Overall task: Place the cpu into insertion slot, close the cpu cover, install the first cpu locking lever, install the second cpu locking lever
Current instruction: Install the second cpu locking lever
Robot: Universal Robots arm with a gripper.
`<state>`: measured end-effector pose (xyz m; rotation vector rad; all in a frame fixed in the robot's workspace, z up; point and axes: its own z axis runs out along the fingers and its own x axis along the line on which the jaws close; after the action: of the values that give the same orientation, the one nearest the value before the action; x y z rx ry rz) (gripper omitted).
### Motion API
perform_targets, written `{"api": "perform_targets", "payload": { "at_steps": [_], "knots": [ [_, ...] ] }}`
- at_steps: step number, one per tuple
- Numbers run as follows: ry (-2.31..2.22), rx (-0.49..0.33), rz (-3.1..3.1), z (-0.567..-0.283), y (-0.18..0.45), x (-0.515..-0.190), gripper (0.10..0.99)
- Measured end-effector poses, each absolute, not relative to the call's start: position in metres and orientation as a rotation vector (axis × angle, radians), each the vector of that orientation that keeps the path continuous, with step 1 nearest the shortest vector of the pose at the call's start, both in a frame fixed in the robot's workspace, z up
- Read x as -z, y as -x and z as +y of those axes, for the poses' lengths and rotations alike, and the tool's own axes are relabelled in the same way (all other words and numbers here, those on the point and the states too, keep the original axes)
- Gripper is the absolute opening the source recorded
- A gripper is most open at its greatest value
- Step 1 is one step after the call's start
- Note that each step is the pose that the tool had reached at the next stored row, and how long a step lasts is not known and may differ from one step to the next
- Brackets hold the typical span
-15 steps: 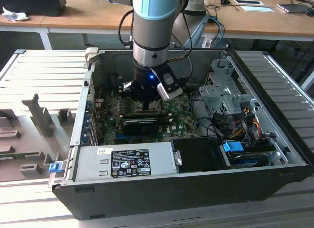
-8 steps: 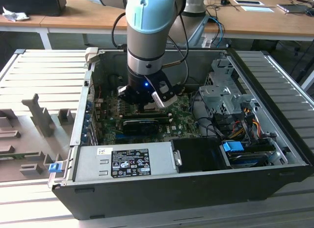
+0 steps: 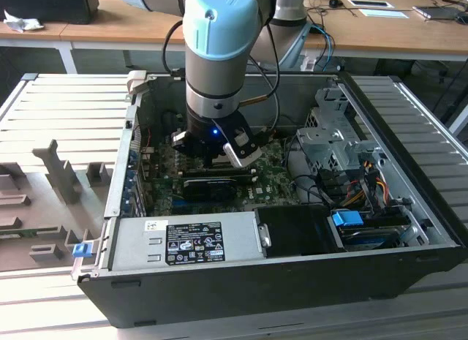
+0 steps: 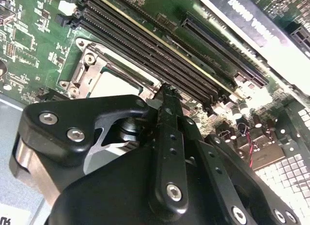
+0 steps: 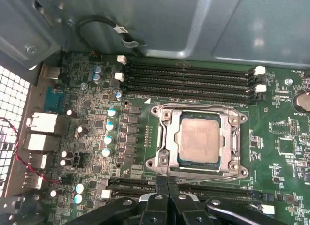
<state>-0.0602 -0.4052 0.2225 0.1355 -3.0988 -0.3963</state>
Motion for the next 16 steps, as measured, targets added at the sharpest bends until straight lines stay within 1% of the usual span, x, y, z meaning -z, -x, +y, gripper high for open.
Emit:
{"api": "perform_targets", "payload": {
  "at_steps": [8,16],
  "knots": [
    [-0.137,0.435,-3.095,-0.405,0.066,-0.210,0.106],
    [-0.139,0.509,-3.086,-0.412,0.068,-0.204,0.106]
  ]
}}
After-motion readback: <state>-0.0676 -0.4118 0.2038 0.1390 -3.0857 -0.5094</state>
